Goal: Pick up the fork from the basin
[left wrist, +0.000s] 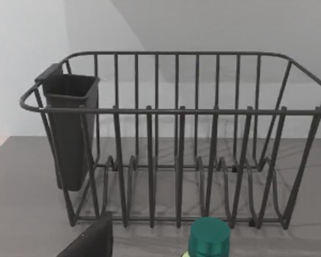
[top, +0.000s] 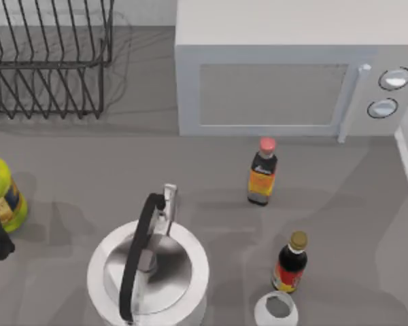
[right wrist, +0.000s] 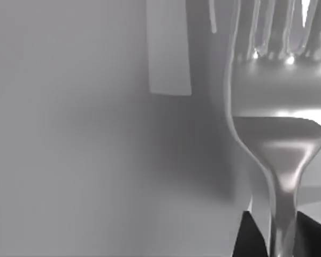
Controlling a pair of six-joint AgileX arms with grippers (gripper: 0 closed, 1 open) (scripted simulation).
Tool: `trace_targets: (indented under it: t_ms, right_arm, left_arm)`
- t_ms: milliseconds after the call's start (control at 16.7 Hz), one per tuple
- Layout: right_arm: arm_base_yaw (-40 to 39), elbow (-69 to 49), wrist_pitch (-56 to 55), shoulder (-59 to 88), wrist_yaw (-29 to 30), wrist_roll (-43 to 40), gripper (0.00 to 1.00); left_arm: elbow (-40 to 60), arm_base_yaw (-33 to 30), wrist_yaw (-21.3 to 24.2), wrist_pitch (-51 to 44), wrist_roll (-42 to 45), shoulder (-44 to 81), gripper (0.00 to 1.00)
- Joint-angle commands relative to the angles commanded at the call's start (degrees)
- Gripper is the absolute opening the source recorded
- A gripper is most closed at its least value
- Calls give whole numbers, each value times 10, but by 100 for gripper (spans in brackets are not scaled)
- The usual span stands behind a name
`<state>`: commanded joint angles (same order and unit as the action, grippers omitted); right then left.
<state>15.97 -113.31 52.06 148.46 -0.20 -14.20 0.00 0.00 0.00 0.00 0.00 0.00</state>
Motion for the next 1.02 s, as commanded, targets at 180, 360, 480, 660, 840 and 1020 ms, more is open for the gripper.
trace_targets:
  t_ms: [180, 360, 480, 660, 840, 1020]
  right_arm:
    - [1, -55, 77, -19, 0, -1, 0]
    - [1, -119, 181, -46, -1, -1, 0]
    - [1, -155, 229, -63, -1, -1, 0]
    - [1, -177, 255, -76, -1, -1, 0]
    - [0, -176, 254, -74, -1, -1, 0]
    - [-11, -158, 272, -90, -2, 12, 0]
  left_arm:
    - [0, 0, 0, 0, 0, 0, 100]
    - [0, 0, 0, 0, 0, 0, 100]
    - [0, 0, 0, 0, 0, 0, 100]
    - [0, 0, 0, 0, 0, 0, 100]
    - [0, 0, 0, 0, 0, 0, 100]
    - [0, 0, 0, 0, 0, 0, 100]
